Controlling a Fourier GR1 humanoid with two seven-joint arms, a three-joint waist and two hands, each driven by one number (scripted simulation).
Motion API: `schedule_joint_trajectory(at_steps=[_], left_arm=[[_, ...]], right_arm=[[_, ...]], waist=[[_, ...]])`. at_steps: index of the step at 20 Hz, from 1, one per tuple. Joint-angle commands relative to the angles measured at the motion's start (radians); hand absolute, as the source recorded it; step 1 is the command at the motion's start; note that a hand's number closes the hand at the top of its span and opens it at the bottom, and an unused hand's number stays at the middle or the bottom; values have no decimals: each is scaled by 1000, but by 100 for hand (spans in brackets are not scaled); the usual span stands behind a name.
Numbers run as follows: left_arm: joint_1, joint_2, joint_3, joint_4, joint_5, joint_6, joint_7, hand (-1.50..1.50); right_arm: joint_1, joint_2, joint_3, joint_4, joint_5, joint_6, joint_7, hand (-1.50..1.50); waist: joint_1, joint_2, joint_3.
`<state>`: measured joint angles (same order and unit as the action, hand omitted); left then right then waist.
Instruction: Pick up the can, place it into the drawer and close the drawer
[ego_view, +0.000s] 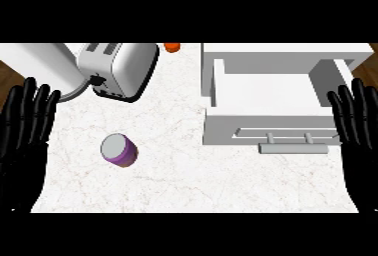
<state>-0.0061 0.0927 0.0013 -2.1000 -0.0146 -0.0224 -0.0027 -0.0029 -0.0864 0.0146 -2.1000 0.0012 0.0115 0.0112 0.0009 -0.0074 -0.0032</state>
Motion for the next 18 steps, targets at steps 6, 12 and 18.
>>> schedule_joint_trajectory(at_steps=[6,12,18], left_arm=[[73,165,118,45,382,-354,-77,-150],[122,185,157,117,399,-239,237,-150],[60,223,252,148,489,-274,302,-150]], right_arm=[[39,8,-42,-36,-38,-2,-3,-150],[79,2,-96,-4,-29,-69,227,-150],[102,42,-75,66,10,-74,142,-150]], waist=[[-1,6,2],[-4,7,3],[-1,7,3]])
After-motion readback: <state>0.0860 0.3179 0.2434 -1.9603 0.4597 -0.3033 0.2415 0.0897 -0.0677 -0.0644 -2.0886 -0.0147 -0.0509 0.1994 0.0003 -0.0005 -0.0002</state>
